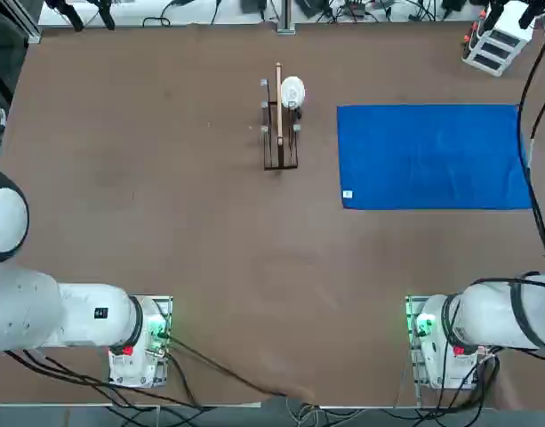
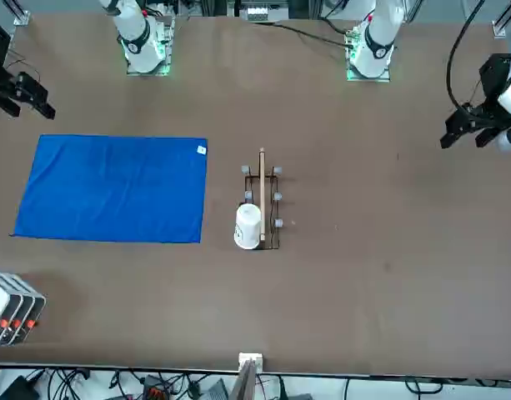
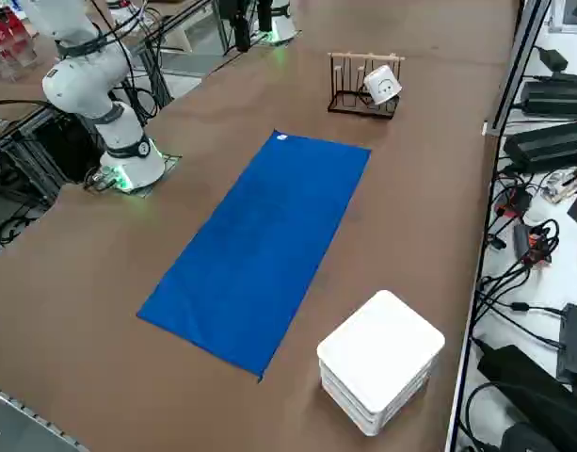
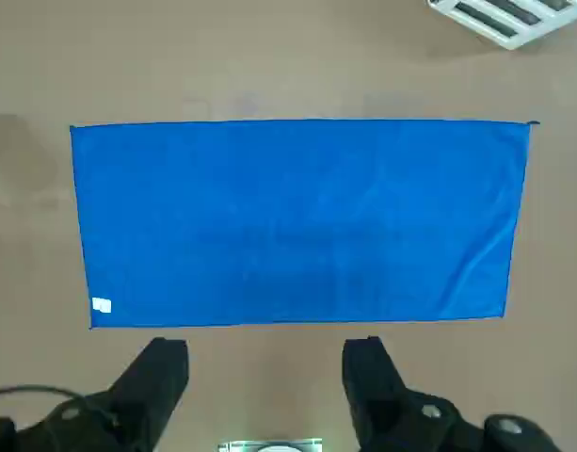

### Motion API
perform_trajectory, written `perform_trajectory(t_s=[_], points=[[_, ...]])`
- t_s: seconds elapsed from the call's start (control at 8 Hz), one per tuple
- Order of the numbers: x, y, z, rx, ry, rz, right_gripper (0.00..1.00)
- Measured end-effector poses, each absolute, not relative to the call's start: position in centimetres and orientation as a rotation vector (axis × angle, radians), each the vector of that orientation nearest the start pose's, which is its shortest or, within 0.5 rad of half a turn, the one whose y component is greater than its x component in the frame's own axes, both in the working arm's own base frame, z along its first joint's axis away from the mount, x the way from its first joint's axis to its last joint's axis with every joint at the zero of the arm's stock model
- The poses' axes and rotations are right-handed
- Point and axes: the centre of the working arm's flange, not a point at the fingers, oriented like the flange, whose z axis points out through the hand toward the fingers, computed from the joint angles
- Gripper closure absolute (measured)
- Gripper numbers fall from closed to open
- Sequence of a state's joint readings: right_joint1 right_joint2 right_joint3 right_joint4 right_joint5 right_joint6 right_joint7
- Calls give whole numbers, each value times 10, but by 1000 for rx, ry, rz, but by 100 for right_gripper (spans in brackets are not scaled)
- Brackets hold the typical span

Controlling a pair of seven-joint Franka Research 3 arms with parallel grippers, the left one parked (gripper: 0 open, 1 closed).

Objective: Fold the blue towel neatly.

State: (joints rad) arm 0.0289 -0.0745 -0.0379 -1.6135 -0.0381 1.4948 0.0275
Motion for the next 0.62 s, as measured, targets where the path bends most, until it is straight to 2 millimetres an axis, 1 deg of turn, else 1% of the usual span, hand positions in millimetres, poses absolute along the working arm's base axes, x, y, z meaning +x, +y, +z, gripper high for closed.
perform_trajectory(t_s=[0.62], points=[[523,-10,637,-3176,64,82,0]])
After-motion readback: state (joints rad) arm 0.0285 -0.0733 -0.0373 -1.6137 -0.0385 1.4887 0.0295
